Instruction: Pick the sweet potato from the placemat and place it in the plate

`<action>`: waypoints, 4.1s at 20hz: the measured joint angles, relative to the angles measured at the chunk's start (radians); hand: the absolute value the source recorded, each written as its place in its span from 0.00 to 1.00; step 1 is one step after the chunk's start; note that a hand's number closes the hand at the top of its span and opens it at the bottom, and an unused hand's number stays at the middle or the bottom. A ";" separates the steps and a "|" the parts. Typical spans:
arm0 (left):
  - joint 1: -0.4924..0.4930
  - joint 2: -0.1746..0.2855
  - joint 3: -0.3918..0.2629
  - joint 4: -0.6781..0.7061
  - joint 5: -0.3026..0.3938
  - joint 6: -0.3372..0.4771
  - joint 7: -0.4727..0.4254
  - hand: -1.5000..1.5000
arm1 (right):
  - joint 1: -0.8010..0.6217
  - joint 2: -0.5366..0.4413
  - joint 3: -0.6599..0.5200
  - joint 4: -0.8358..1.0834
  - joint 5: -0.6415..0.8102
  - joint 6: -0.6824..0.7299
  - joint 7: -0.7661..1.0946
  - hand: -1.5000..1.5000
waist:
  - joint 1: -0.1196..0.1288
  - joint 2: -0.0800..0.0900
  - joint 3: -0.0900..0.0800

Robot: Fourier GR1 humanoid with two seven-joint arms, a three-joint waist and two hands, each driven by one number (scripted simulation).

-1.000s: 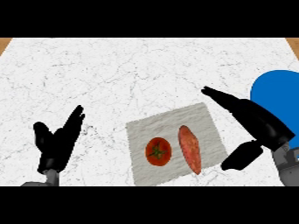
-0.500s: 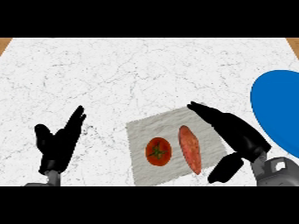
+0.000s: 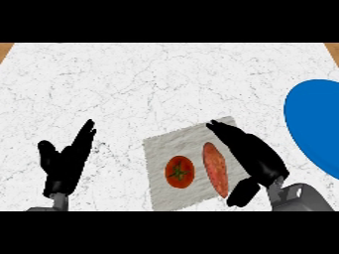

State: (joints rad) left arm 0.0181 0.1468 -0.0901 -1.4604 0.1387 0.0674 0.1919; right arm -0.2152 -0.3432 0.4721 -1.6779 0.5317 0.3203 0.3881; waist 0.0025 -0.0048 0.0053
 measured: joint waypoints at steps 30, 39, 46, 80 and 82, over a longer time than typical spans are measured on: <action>-0.007 -0.037 0.034 -0.008 -0.047 -0.029 0.025 0.50 | -0.087 0.185 -0.150 0.276 0.366 -0.161 -0.024 1.00 | -0.001 0.005 -0.001; -0.011 -0.036 0.029 -0.026 -0.049 -0.032 0.025 0.50 | -0.303 0.206 -0.445 0.359 0.639 -0.496 0.516 1.00 | 0.026 0.018 -0.007; -0.036 -0.045 0.012 -0.019 -0.051 -0.042 0.035 0.50 | -0.482 0.211 -0.566 0.442 0.961 -0.638 0.721 1.00 | 0.063 0.027 -0.007; 0.009 -0.051 0.035 -0.029 -0.052 -0.035 0.031 0.50 | -0.303 0.127 -1.228 0.660 1.141 -1.244 0.652 0.00 | 0.003 0.005 0.000; 0.000 -0.049 0.039 -0.020 -0.053 -0.035 0.033 0.50 | -0.305 0.103 -1.241 0.730 1.051 -1.226 0.634 0.00 | 0.002 0.005 0.000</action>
State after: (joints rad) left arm 0.0178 0.0974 -0.0515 -1.4803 0.0854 0.0324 0.2250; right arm -0.5200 -0.2407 -0.7694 -0.9479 1.5826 -0.9056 1.0225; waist 0.0042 0.0006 0.0055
